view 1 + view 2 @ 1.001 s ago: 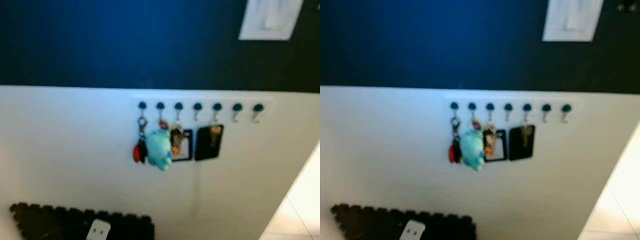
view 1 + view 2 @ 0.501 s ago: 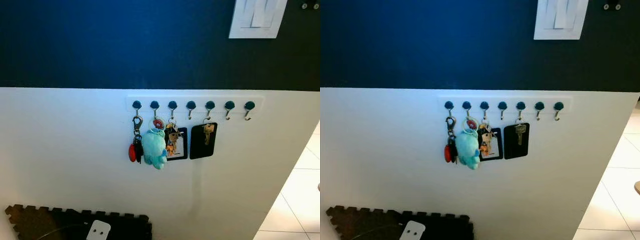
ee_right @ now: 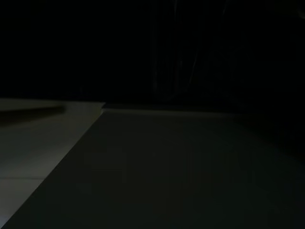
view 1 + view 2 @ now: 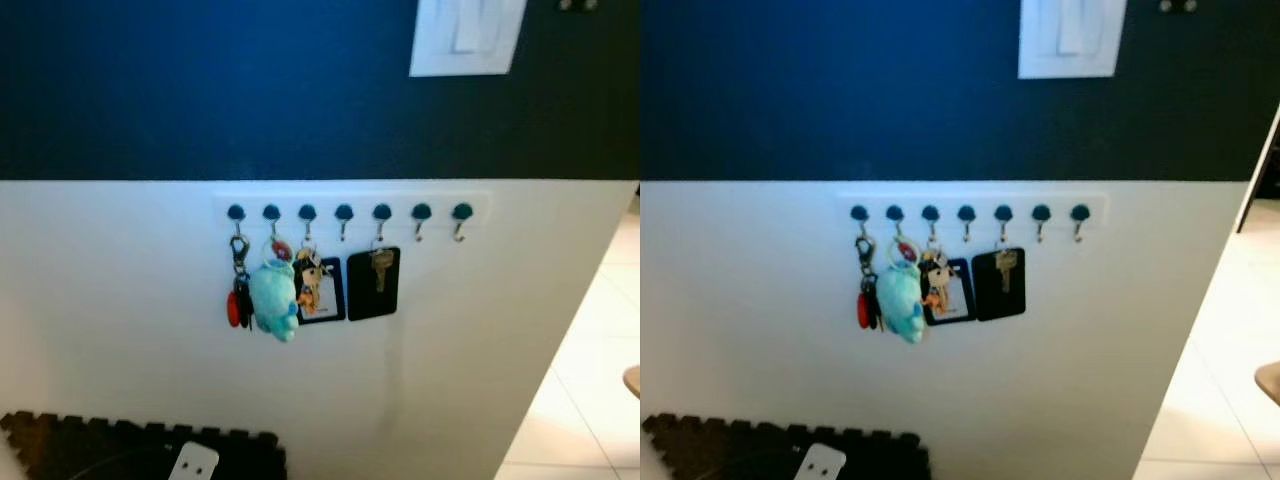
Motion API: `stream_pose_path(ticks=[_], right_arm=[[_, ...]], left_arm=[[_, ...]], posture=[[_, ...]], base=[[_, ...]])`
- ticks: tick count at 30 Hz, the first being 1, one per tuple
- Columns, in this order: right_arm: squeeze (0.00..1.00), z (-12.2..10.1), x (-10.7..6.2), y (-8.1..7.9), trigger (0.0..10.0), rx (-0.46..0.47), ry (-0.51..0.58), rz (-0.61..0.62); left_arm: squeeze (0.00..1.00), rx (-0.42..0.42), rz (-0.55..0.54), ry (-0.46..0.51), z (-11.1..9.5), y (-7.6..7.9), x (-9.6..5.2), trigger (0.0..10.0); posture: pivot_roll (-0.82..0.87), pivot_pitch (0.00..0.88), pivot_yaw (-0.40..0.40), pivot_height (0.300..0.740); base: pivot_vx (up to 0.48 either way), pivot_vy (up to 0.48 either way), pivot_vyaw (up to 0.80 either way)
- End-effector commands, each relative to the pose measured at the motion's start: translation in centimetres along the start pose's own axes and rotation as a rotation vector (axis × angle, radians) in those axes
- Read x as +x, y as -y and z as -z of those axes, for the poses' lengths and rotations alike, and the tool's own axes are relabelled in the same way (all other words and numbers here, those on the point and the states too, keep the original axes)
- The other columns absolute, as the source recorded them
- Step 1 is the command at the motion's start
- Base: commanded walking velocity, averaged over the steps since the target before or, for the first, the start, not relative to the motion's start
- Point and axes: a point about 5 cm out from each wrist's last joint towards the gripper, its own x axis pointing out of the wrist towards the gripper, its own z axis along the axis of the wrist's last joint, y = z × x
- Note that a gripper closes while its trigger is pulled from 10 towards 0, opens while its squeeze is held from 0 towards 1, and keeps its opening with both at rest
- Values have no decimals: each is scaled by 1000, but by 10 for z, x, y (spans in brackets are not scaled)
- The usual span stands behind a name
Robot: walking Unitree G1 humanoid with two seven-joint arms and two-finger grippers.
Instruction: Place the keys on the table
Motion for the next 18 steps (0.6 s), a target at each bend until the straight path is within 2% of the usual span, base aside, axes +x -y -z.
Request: stream_pose_path(ticks=[1,4,5,6,7,8,9,10,11,12,13,14,18], right_arm=[[0,-6,0,-5,10000,-39,58,-36],[0,-11,0,-5,10000,-59,102,-44],[0,-22,0,-5,10000,-84,178,-60],[0,-29,0,-6,10000,-101,233,-73],[0,-29,0,-6,10000,-101,233,-73],[0,-39,-1,-8,10000,-111,304,-94],[0,-48,-2,-10,10000,-133,370,-120],[0,-48,-2,-10,10000,-133,370,-120],[0,-57,-3,-13,10000,-156,428,-149],[0,-64,-5,-15,10000,-181,477,-172],[0,-71,-7,-18,10000,-203,526,-196],[0,-71,-7,-18,10000,-203,526,-196],[0,-94,-14,-25,10000,-235,674,-256]], left_arm=[[0,20,1,65,-5,-10,-8,10000],[0,24,6,118,-11,-11,-11,10000],[86,16,12,188,-21,-12,-13,10000],[98,9,15,239,-28,-13,-16,10000],[98,9,15,239,-28,-13,-16,10000],[125,5,17,306,-39,-13,-19,10000],[118,-9,26,363,-49,-11,-22,10000],[118,-9,26,363,-49,-11,-22,10000],[106,-18,34,408,-58,-9,-24,10000],[75,-24,42,448,-67,-6,-26,10000],[0,-35,57,489,-76,-4,-27,10000],[0,-35,57,489,-76,-4,-27,10000],[0,-43,100,637,-112,5,-30,10000]], posture=[[68,42,23,740],[68,43,23,740],[69,45,21,740],[67,49,21,740],[67,49,21,740],[66,50,21,740],[65,52,20,740],[65,52,20,740],[65,52,20,740],[63,54,18,740],[62,54,16,740],[62,54,16,740],[63,57,8,740]], base=[[0,0,0],[0,0,0],[0,0,0],[0,0,0],[0,0,0],[0,0,0],[0,0,0],[0,0,0],[0,0,0],[0,0,0],[0,0,0],[0,0,0],[0,0,0]])
